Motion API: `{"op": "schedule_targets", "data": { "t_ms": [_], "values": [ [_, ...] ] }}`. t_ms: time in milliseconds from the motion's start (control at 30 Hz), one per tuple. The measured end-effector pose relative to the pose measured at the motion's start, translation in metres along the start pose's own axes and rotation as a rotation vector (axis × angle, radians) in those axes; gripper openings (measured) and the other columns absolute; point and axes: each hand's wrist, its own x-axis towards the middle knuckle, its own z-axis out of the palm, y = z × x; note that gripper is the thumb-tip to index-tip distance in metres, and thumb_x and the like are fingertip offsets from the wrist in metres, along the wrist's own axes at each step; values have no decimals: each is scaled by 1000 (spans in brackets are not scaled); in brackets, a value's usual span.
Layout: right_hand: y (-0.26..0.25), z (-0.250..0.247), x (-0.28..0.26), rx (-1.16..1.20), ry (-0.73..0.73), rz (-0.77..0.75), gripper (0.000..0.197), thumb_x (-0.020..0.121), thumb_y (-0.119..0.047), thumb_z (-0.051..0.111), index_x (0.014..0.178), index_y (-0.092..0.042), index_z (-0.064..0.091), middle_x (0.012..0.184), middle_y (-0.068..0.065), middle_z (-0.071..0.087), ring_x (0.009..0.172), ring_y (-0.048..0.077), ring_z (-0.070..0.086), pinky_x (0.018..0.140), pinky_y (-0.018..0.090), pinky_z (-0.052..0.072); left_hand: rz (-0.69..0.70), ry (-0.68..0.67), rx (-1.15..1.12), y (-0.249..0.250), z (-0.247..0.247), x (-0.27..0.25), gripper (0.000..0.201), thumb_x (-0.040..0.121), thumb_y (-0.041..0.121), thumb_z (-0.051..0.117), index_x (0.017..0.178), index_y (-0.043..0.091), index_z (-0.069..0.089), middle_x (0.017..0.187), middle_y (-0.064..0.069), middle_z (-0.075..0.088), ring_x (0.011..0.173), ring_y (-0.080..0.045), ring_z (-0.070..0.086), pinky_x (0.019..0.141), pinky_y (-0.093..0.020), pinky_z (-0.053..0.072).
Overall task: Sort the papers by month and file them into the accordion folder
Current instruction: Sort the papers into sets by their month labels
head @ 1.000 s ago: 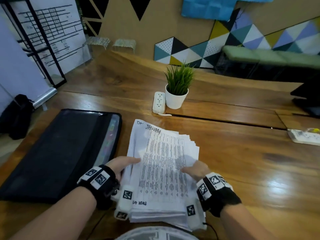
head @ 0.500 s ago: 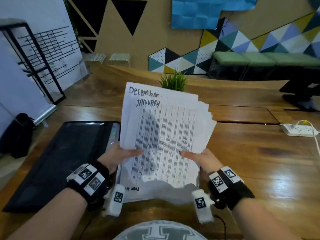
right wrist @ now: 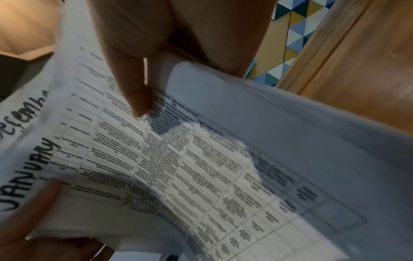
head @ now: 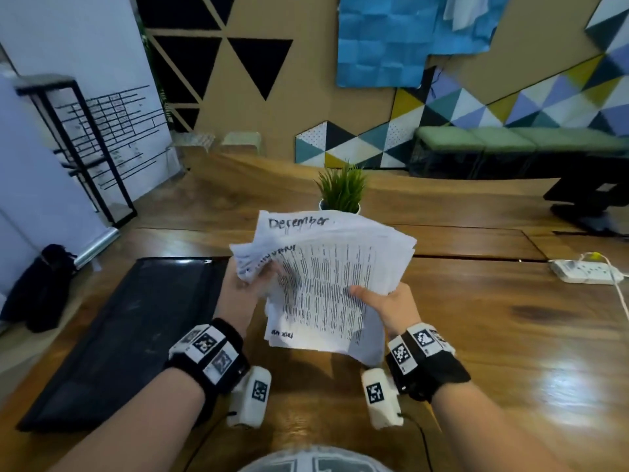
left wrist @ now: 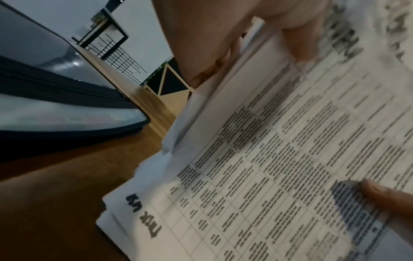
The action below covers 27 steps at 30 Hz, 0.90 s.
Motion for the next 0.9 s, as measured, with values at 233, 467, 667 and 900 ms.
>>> {"op": "schedule_targets", "data": {
  "t_ms": [233, 467, 667, 900],
  "values": [
    [-26, 1, 0, -3, 25, -133, 22, 76, -3, 71, 84, -22, 65, 74, -20, 71, 75, -1, 67, 65, 16, 54, 147, -13, -128, 33, 11, -8, 43, 87, 20, 58, 117, -10, 52, 109, -12, 66, 98, -12, 65, 83, -24, 53],
    [-50, -11, -9, -82, 99, -397, 64, 72, -5, 76, 127, -23, 49, 125, -12, 56, 117, 4, 52, 96, 21, 44, 177, -76, -11, 28, 19, -19, 10, 90, 4, 55, 99, 0, 51, 84, 0, 60, 74, 2, 61, 67, -12, 48],
    [-81, -15, -16, -616, -10, -785, 60, 86, -16, 63, 137, -28, 36, 123, -8, 53, 109, -9, 47, 93, 3, 34, 153, -70, -129, 17, 12, -25, 41, 79, 33, 68, 111, 8, 58, 95, 7, 71, 92, -10, 67, 77, -20, 53],
    [-97, -14, -9, -820, -233, -740, 52, 84, -20, 67, 131, -30, 46, 113, -15, 56, 102, -3, 51, 92, 23, 44, 108, -8, -109, 15, 13, -20, 31, 72, 33, 78, 97, 18, 68, 90, 6, 72, 95, -17, 66, 88, -35, 52]
  ]
}}
